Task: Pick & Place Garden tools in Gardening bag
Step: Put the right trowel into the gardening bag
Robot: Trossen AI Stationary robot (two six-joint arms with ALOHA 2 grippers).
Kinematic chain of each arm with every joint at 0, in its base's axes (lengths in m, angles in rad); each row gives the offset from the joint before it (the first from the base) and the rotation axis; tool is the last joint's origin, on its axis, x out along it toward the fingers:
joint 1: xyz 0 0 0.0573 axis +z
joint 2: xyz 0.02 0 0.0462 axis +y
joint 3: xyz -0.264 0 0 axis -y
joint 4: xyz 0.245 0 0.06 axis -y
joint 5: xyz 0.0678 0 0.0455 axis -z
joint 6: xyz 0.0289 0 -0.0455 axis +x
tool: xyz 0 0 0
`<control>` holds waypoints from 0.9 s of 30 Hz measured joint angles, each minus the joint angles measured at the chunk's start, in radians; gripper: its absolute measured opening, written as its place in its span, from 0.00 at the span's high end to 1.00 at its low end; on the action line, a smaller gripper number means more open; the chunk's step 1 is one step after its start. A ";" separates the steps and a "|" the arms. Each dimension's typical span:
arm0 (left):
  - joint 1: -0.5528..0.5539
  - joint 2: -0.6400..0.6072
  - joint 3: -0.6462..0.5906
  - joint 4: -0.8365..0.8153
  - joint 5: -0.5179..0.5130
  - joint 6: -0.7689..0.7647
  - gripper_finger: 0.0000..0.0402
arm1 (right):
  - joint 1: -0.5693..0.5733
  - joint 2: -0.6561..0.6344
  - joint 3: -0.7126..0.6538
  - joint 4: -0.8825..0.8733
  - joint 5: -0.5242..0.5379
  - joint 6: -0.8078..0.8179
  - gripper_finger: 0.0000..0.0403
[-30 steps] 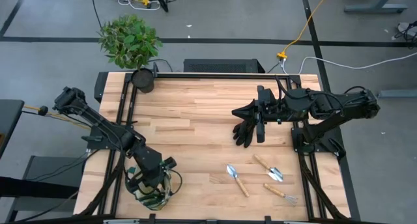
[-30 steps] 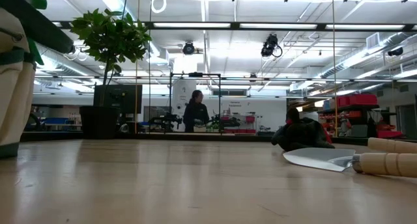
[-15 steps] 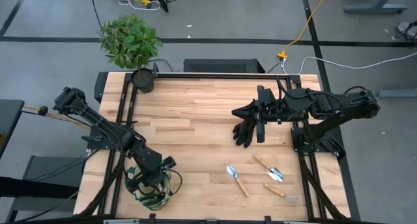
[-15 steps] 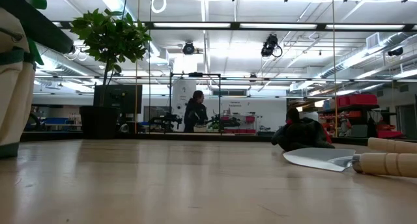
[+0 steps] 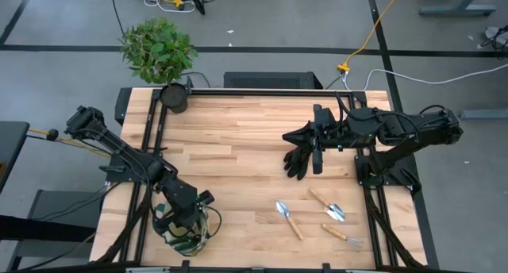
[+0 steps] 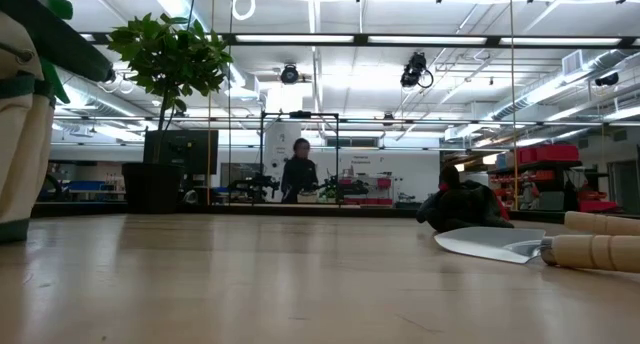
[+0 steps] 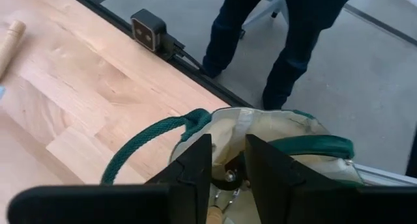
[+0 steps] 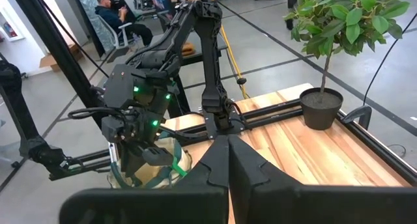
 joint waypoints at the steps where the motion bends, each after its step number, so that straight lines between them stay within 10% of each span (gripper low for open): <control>1: 0.000 0.000 0.000 0.000 -0.010 0.000 0.74 | 0.000 0.000 0.000 0.000 0.000 0.000 1.00; 10: 0.034 0.000 0.062 -0.042 -0.024 0.000 0.70 | 0.000 0.000 0.000 0.000 0.000 0.000 1.00; 27: 0.186 0.000 0.202 -0.239 -0.020 -0.027 0.98 | 0.000 0.000 0.000 -0.020 0.001 -0.049 1.00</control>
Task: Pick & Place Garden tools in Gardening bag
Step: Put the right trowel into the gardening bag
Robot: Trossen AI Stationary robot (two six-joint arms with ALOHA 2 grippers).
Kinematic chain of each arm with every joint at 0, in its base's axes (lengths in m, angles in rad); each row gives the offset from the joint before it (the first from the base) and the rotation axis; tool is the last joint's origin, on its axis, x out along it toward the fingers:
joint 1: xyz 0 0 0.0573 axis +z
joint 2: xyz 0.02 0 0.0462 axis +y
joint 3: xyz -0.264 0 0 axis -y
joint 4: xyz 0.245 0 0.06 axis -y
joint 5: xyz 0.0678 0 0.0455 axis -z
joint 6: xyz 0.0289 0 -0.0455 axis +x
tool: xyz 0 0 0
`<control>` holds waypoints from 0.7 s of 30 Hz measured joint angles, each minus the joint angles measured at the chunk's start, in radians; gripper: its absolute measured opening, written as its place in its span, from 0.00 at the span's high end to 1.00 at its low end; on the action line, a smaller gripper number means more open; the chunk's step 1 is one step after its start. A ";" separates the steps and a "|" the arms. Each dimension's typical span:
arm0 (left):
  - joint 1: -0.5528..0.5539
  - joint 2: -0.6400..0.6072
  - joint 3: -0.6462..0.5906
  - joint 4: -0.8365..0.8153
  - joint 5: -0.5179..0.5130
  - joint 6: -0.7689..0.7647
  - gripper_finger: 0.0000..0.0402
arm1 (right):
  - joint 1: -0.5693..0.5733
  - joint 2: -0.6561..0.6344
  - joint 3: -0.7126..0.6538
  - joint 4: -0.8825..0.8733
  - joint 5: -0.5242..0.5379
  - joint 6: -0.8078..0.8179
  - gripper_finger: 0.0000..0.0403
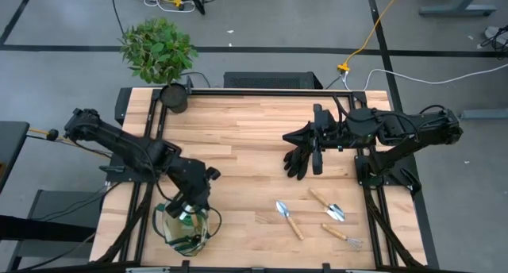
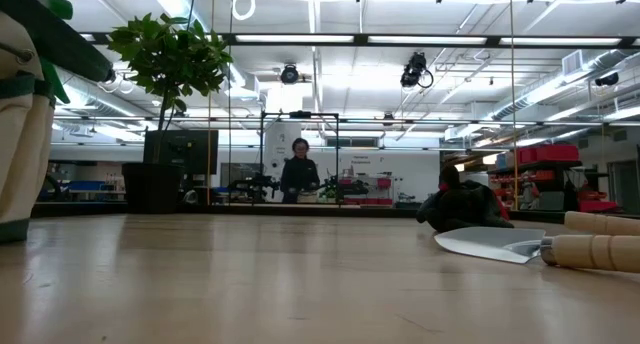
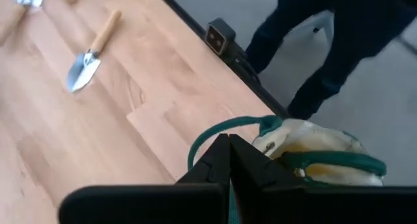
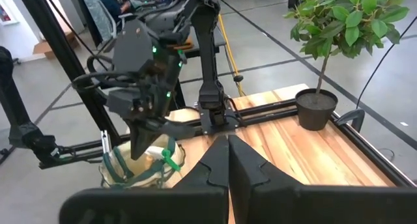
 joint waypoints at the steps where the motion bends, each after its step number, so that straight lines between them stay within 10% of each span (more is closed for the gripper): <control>1: 0.007 0.000 0.006 -0.003 -0.002 -0.018 0.99 | 0.000 0.000 0.000 -0.003 0.000 0.000 1.00; 21: 0.154 -0.188 0.051 -0.021 -0.021 -0.179 0.99 | 0.014 -0.008 -0.028 -0.036 -0.002 -0.024 1.00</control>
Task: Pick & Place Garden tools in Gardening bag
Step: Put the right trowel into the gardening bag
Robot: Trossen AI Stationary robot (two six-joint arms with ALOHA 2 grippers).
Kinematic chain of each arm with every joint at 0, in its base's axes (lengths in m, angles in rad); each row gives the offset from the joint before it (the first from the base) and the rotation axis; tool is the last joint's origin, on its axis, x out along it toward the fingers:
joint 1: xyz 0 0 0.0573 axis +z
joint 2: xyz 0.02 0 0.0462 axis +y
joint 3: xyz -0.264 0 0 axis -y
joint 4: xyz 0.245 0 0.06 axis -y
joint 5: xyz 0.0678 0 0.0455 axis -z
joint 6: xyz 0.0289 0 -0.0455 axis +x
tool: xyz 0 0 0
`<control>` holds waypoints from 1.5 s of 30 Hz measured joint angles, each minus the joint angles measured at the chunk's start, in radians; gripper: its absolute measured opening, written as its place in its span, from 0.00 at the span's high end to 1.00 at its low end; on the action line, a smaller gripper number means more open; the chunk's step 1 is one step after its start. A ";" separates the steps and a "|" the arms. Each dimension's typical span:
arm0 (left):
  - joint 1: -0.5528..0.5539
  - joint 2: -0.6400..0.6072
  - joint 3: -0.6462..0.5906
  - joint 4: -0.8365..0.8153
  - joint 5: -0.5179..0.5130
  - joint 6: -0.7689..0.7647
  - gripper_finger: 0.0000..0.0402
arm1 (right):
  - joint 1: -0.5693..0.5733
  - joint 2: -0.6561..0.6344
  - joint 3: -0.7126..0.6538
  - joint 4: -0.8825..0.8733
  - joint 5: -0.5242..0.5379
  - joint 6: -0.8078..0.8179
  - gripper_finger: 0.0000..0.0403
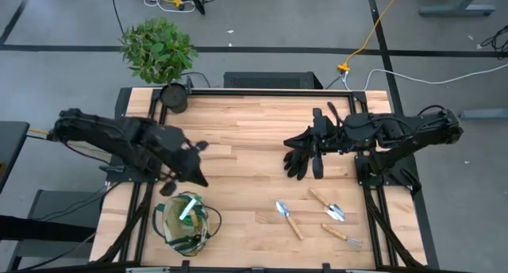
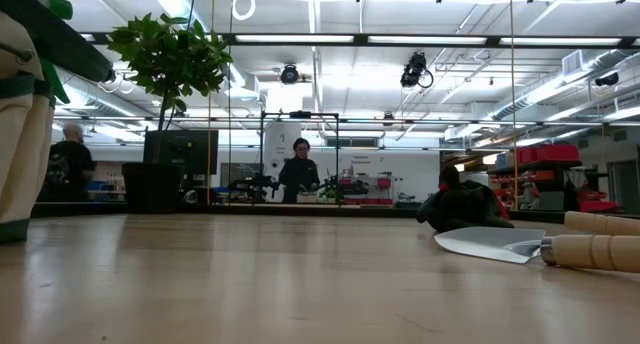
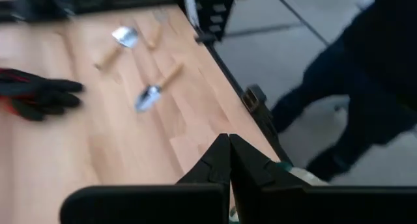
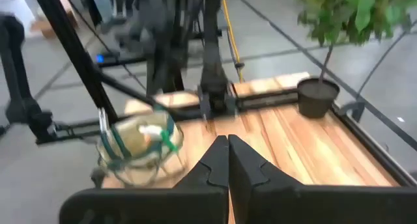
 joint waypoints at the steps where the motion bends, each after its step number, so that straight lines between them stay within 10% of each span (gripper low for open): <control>1: 0.006 -0.024 0.000 -0.002 -0.012 -0.005 0.99 | 0.000 -0.003 -0.012 -0.005 0.000 0.001 1.00; 24: 0.120 -0.291 0.000 0.024 -0.157 -0.030 0.99 | 0.002 -0.243 -0.406 0.135 -0.027 0.157 1.00; 45: 0.119 -0.297 0.000 0.051 -0.202 -0.011 0.99 | 0.117 -0.250 -0.456 0.017 0.011 0.279 1.00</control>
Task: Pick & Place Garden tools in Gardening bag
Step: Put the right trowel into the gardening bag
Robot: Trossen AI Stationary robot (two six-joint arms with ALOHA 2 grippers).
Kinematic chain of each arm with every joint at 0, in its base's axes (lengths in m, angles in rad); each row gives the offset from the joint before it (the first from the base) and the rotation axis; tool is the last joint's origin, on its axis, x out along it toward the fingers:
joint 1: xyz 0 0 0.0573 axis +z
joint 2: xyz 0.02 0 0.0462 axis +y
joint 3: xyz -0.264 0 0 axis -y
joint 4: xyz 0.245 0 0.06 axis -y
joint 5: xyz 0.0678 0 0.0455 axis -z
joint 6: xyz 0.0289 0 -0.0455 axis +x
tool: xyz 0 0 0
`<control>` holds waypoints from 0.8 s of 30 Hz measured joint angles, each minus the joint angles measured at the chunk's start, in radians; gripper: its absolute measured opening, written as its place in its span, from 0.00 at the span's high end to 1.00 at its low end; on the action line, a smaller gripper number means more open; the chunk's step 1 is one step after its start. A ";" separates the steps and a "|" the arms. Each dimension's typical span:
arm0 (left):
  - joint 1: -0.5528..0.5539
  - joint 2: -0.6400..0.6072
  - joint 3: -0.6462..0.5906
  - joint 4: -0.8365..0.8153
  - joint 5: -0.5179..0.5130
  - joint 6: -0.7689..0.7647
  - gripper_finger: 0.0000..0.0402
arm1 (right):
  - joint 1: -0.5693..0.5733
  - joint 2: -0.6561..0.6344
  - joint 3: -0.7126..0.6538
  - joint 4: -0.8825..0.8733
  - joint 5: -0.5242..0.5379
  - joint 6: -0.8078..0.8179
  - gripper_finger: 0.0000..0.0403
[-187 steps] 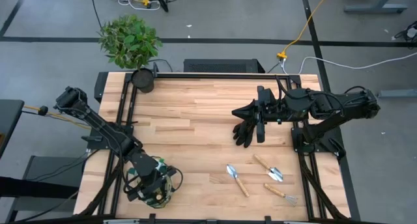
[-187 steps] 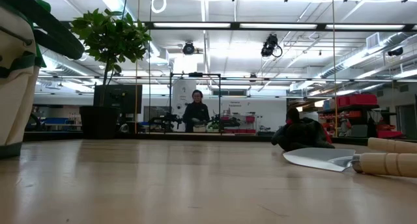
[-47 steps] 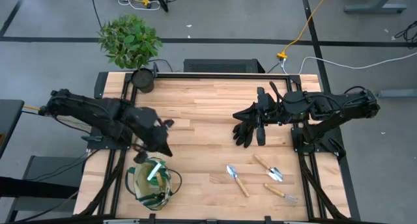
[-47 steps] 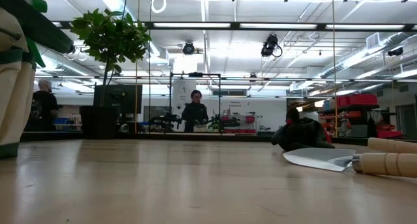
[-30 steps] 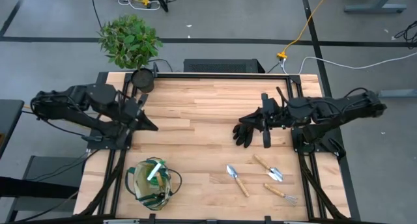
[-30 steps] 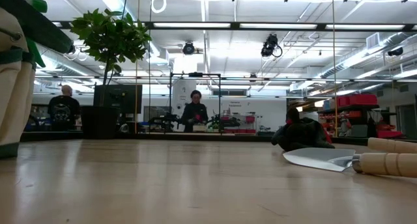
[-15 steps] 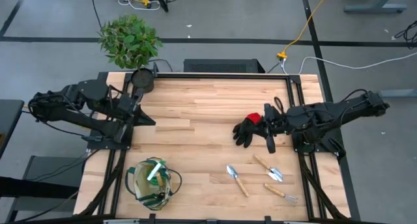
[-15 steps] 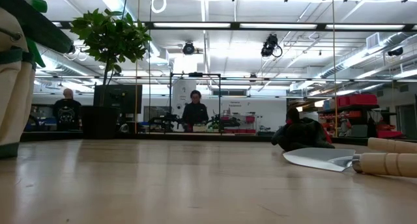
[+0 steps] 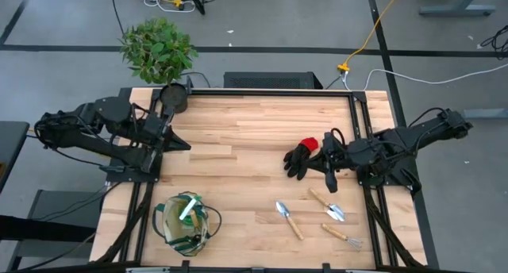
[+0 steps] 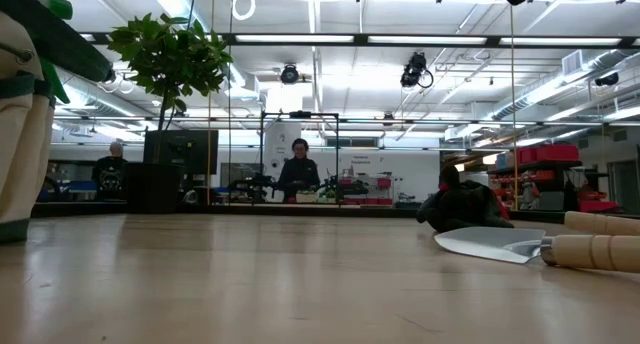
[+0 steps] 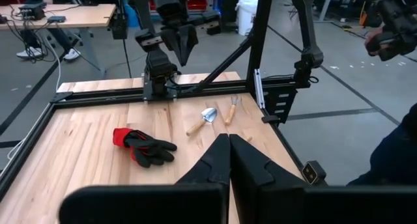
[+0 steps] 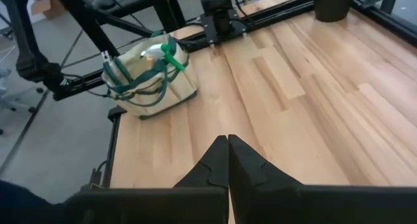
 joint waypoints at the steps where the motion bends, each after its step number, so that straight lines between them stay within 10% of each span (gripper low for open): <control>1: 0.000 0.000 0.000 0.000 0.000 0.000 0.99 | 0.004 0.000 0.000 -0.001 0.000 0.006 1.00; 24: 0.000 0.000 0.000 -0.001 0.000 -0.015 0.99 | 0.111 0.202 0.000 -0.164 0.024 0.297 1.00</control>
